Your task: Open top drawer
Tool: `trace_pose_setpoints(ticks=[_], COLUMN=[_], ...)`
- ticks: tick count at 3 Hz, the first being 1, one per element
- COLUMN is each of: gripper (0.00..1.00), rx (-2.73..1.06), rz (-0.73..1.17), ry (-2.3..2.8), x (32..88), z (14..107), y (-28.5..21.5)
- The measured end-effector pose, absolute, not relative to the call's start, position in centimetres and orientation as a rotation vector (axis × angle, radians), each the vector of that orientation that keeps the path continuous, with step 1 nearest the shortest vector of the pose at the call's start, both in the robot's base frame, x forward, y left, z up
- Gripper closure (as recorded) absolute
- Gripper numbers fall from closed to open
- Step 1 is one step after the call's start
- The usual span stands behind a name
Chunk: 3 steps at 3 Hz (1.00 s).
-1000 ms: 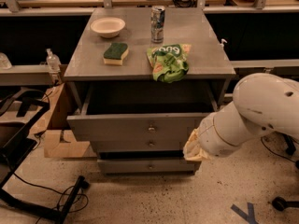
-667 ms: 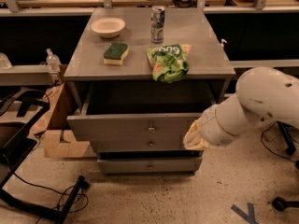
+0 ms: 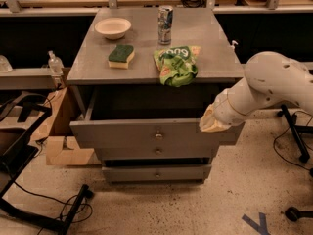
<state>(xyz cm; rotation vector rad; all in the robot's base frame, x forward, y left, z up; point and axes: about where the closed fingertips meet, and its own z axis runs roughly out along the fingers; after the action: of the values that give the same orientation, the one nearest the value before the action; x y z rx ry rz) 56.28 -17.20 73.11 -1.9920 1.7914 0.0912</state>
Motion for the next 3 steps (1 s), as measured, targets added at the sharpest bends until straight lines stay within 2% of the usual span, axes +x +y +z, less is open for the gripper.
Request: trace_pose_setpoints(ticks=[3], gripper=[1.00], rx=[-1.936], rz=[-0.010], ry=[1.871], x=[65.4], z=[71.9], y=[-20.9])
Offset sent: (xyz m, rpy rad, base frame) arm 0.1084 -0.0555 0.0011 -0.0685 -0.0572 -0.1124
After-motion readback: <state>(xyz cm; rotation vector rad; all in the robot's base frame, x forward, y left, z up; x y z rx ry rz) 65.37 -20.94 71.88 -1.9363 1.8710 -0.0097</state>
